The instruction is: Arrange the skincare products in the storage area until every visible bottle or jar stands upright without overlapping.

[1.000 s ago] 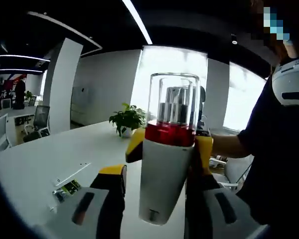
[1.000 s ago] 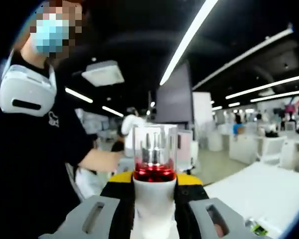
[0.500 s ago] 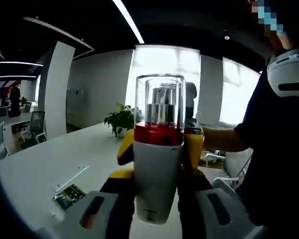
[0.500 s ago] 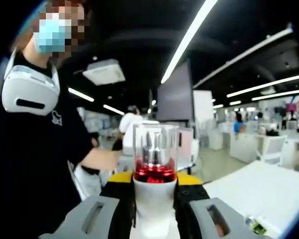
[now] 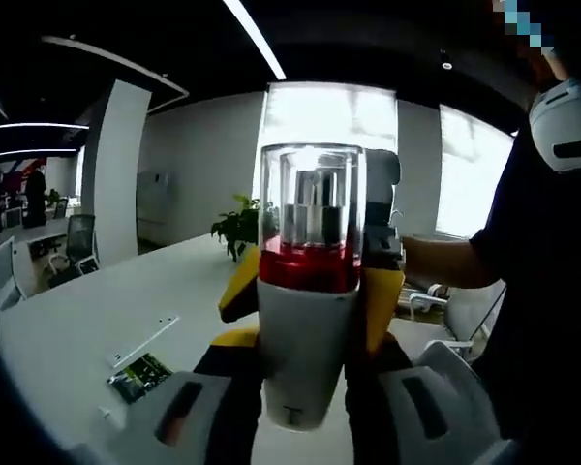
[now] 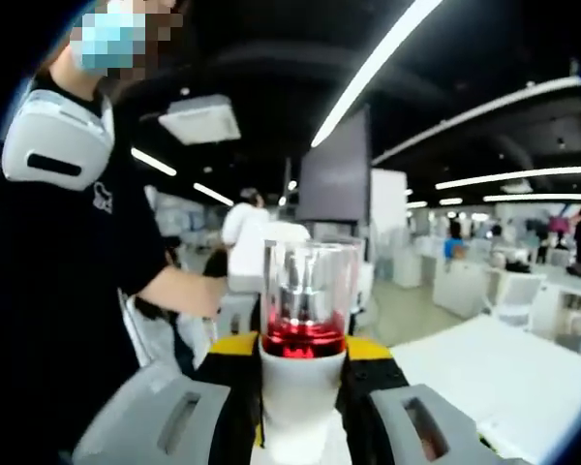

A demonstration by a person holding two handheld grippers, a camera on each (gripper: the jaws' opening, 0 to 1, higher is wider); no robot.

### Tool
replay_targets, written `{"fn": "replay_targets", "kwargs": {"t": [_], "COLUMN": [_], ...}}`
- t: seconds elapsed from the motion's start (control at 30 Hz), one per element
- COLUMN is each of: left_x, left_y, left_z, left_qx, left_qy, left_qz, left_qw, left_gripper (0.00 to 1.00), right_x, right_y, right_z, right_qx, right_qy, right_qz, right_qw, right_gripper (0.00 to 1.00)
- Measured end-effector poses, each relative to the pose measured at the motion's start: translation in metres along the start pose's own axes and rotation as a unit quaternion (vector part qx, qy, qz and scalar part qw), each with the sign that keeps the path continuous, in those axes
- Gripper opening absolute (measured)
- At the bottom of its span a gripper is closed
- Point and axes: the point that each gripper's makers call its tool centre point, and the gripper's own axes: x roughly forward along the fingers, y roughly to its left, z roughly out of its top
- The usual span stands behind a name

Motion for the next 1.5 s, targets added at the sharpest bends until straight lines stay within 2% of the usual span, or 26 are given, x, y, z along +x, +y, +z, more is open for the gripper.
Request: {"fn": "replay_targets", "kwargs": {"t": [0.2, 0.27, 0.4, 0.6, 0.7, 0.9, 1.0, 1.17, 1.3, 1.43, 1.5], "left_x": [0.004, 0.006, 0.009, 0.008, 0.002, -0.015, -0.022, -0.033, -0.039, -0.043, -0.044], "left_y": [0.001, -0.001, 0.004, 0.001, 0.004, 0.013, 0.013, 0.013, 0.012, 0.005, 0.004], "left_z": [-0.003, -0.003, -0.009, -0.018, -0.025, -0.033, -0.039, -0.055, -0.060, -0.061, -0.064], "left_qx": [-0.006, 0.006, 0.003, -0.014, -0.012, -0.017, -0.017, -0.039, -0.043, -0.048, -0.051], "left_qy": [0.001, 0.004, 0.011, 0.020, 0.025, 0.027, 0.034, 0.049, 0.045, 0.030, 0.032], "left_qz": [0.010, 0.016, 0.023, 0.032, 0.047, 0.084, 0.099, 0.115, 0.133, 0.136, 0.141], "left_qw": [0.9999, 0.9998, 0.9997, 0.9992, 0.9985, 0.9959, 0.9944, 0.9914, 0.9892, 0.9891, 0.9882], "left_gripper": [0.38, 0.38, 0.40, 0.52, 0.61, 0.76, 0.80, 0.77, 0.86, 0.92, 0.94], "right_x": [-0.007, -0.008, -0.011, -0.020, -0.024, -0.033, -0.037, -0.041, -0.044, -0.046, -0.046], "right_y": [0.000, 0.001, 0.001, -0.005, -0.008, -0.016, -0.018, -0.022, -0.024, -0.024, -0.024], "right_z": [-0.003, -0.002, -0.006, -0.015, -0.018, -0.030, -0.032, -0.039, -0.042, -0.045, -0.048], "right_qx": [-0.011, -0.027, -0.027, -0.019, -0.011, -0.002, 0.006, 0.013, 0.015, 0.015, 0.015], "right_qy": [-0.019, -0.032, -0.035, -0.031, -0.036, -0.027, -0.032, -0.035, -0.030, -0.030, -0.029], "right_qz": [-0.002, -0.002, -0.007, -0.027, -0.035, -0.052, -0.058, -0.069, -0.077, -0.079, -0.081], "right_qw": [0.9998, 0.9991, 0.9990, 0.9990, 0.9987, 0.9983, 0.9978, 0.9969, 0.9964, 0.9963, 0.9962], "right_gripper": [0.23, 0.23, 0.23, 0.23, 0.23, 0.23, 0.23, 0.23, 0.23, 0.23, 0.23]}}
